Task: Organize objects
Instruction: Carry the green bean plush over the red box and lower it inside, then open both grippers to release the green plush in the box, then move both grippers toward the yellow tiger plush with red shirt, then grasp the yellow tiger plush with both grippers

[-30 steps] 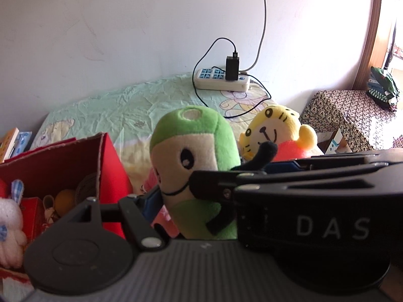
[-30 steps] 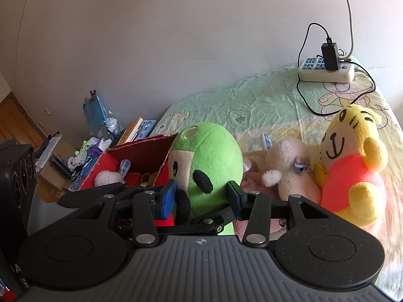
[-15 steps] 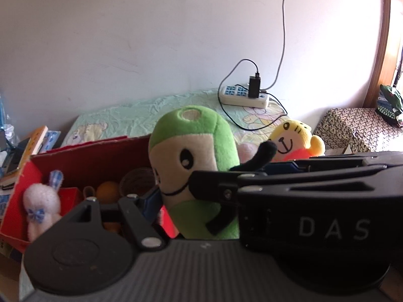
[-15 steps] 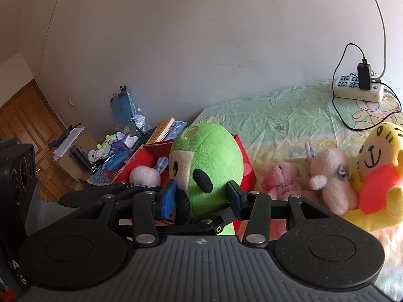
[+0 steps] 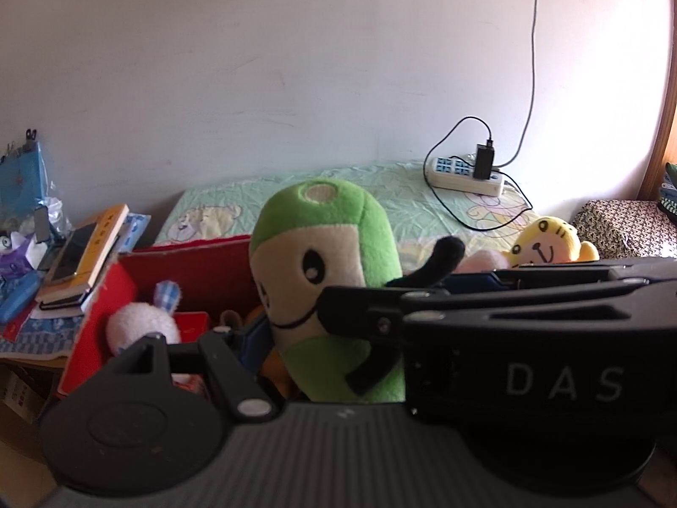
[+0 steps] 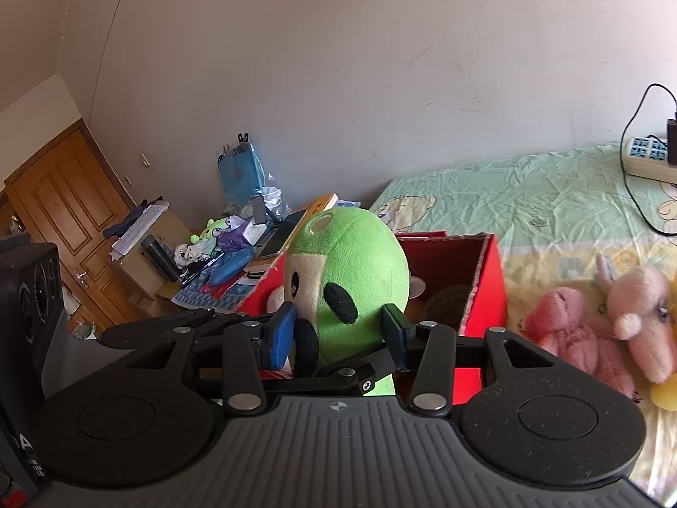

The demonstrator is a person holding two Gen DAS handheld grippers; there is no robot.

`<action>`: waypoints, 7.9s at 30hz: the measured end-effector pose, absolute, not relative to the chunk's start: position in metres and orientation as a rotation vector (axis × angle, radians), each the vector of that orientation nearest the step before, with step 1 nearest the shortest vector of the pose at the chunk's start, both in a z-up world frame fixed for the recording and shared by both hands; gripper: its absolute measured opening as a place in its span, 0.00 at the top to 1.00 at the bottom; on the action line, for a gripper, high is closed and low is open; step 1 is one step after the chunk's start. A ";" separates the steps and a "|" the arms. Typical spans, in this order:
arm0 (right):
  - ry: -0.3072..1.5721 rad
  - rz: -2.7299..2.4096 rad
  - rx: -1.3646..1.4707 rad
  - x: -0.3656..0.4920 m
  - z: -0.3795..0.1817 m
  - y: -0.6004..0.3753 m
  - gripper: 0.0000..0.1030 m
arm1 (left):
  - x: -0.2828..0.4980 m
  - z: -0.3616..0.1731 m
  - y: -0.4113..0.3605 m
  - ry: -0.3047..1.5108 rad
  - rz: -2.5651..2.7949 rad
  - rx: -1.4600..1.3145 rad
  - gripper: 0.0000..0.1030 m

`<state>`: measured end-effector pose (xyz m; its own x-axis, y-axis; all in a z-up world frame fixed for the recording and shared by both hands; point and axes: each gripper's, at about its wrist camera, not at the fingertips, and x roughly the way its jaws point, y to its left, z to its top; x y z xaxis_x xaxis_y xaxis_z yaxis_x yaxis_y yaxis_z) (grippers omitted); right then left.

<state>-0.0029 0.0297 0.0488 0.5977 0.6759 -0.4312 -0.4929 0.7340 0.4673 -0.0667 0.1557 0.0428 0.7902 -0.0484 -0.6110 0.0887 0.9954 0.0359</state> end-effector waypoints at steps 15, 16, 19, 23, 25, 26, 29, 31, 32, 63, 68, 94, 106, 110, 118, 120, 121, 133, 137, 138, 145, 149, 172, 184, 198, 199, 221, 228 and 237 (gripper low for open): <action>0.689 0.655 0.372 0.037 0.031 0.102 0.53 | -0.022 0.025 0.245 0.704 -0.079 0.081 0.35; 0.700 0.648 0.380 0.039 0.029 0.104 0.53 | -0.019 0.022 0.250 0.713 -0.083 0.083 0.35; 0.730 0.629 0.400 0.047 0.021 0.110 0.53 | -0.011 0.012 0.260 0.732 -0.092 0.096 0.35; 0.784 0.596 0.422 0.055 0.009 0.120 0.53 | 0.000 -0.003 0.273 0.774 -0.110 0.086 0.34; 0.813 0.580 0.443 0.059 0.003 0.123 0.53 | 0.005 -0.011 0.276 0.796 -0.118 0.086 0.34; 0.825 0.573 0.453 0.061 0.001 0.123 0.53 | 0.007 -0.014 0.277 0.803 -0.120 0.090 0.34; 0.856 0.555 0.461 0.066 -0.006 0.127 0.53 | 0.012 -0.022 0.279 0.823 -0.128 0.098 0.34; 0.871 0.548 0.462 0.068 -0.009 0.128 0.53 | 0.014 -0.026 0.282 0.832 -0.132 0.095 0.34; 0.877 0.546 0.463 0.069 -0.011 0.128 0.53 | 0.014 -0.028 0.283 0.833 -0.133 0.094 0.34; 0.929 0.511 0.488 0.076 -0.014 0.111 0.48 | 0.018 -0.034 0.275 0.878 -0.105 0.128 0.21; 0.912 0.504 0.488 0.072 -0.010 0.111 0.48 | 0.013 -0.024 0.277 0.861 -0.092 0.127 0.19; 0.787 0.440 0.401 0.024 0.010 0.091 0.48 | -0.020 0.004 0.255 0.826 0.000 0.124 0.11; 0.725 0.343 0.377 0.000 0.018 0.045 0.48 | -0.032 0.016 0.209 0.809 -0.009 0.138 0.09; 0.703 0.307 0.358 -0.007 0.021 0.026 0.48 | -0.035 0.021 0.186 0.796 -0.018 0.152 0.09; 0.696 0.245 0.355 -0.018 0.017 -0.017 0.48 | -0.038 0.026 0.142 0.782 -0.052 0.165 0.07; 0.698 0.234 0.360 -0.020 0.016 -0.027 0.48 | -0.038 0.026 0.129 0.781 -0.062 0.171 0.07; 0.698 0.231 0.365 -0.021 0.015 -0.032 0.48 | -0.038 0.025 0.123 0.781 -0.067 0.176 0.07; 0.719 0.197 0.371 -0.030 0.008 -0.078 0.48 | -0.039 0.017 0.061 0.807 -0.106 0.199 0.07; 0.742 0.185 0.369 -0.030 0.001 -0.092 0.48 | -0.038 0.009 0.046 0.836 -0.109 0.192 0.07; 0.751 0.180 0.367 -0.030 -0.001 -0.095 0.48 | -0.037 0.007 0.043 0.845 -0.110 0.189 0.07; 0.823 0.144 0.362 -0.025 -0.017 -0.112 0.48 | -0.032 -0.014 0.023 0.934 -0.123 0.161 0.07; 0.858 0.128 0.371 -0.022 -0.025 -0.123 0.48 | -0.028 -0.027 0.015 0.990 -0.133 0.148 0.06; 0.947 0.032 0.433 -0.020 -0.049 -0.181 0.47 | -0.009 -0.058 -0.041 1.090 -0.219 0.167 0.01; 0.926 -0.029 0.475 -0.020 -0.051 -0.212 0.45 | -0.005 -0.065 -0.051 1.154 -0.302 0.134 0.01; 0.853 0.047 0.457 0.015 -0.021 -0.241 0.45 | 0.047 -0.034 -0.065 1.071 -0.432 0.053 0.01; 0.854 0.053 0.471 0.020 -0.019 -0.245 0.45 | 0.053 -0.033 -0.066 1.071 -0.441 0.043 0.01; 0.942 0.204 0.655 0.091 -0.054 -0.261 0.42 | 0.128 -0.079 -0.088 1.198 -0.500 -0.070 0.02; 0.974 0.247 0.694 0.104 -0.072 -0.260 0.42 | 0.142 -0.089 -0.087 1.209 -0.528 -0.095 0.02; 0.973 0.274 0.798 0.107 -0.091 -0.261 0.40 | 0.144 -0.097 -0.089 1.199 -0.556 -0.077 0.02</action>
<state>0.1067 -0.2613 -0.0910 0.5563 0.5415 -0.6304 0.1332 0.6906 0.7108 0.1437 -0.0895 -0.0971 0.2472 -0.4465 -0.8600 0.3674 0.8644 -0.3432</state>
